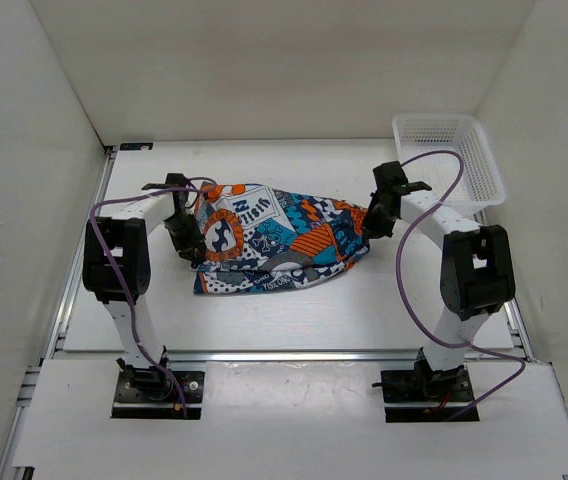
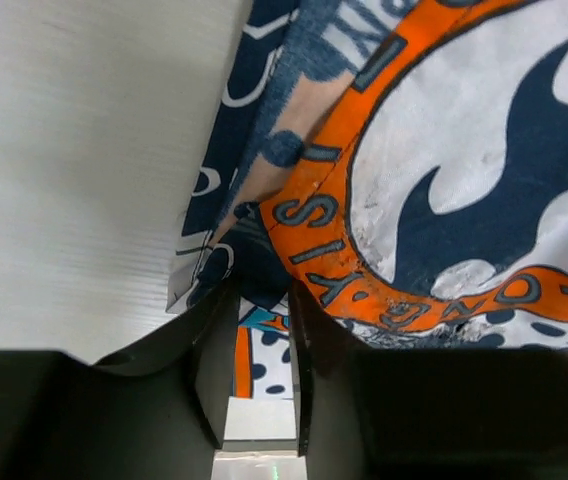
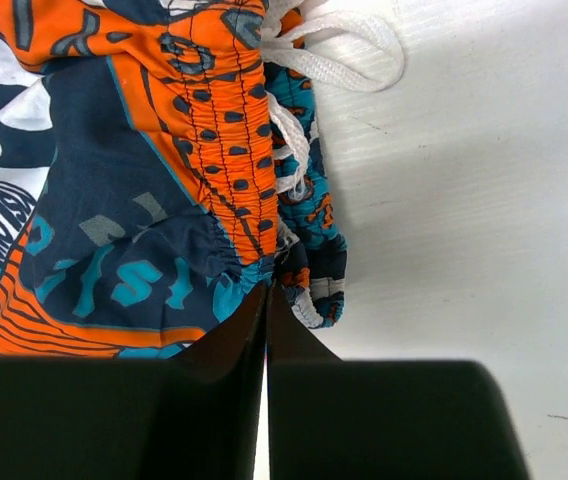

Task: Fold and stack the shorts
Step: Fold the shorts

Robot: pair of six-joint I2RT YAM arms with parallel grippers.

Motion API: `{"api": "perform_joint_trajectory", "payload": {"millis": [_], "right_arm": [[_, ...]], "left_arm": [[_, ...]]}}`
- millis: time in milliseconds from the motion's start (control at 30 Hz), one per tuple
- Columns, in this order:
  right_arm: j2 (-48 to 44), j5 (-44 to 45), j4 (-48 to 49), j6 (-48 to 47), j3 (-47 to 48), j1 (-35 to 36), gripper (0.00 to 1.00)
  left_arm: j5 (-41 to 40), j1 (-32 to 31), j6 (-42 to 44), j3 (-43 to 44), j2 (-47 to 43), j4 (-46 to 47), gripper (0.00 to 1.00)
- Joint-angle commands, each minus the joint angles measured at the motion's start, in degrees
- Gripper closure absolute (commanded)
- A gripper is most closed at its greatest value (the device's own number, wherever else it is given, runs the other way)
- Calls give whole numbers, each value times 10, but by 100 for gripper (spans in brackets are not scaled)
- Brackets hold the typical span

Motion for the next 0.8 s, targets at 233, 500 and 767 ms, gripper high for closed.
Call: {"api": "perform_joint_trajectory", "payload": {"millis": [233,500,767], "right_arm": [[-20,-11,-2,-8,21,-2,99],[-33,-10,-13,-14,21,-2,99],[-33,-15,-13,-14,21,-2,99]], "left_arm": [[-11,-1,7,30,-36,3,90],[-16,-13,7,41,-58,-8,45],[-16,-34,20,46,9,-9,34]]}}
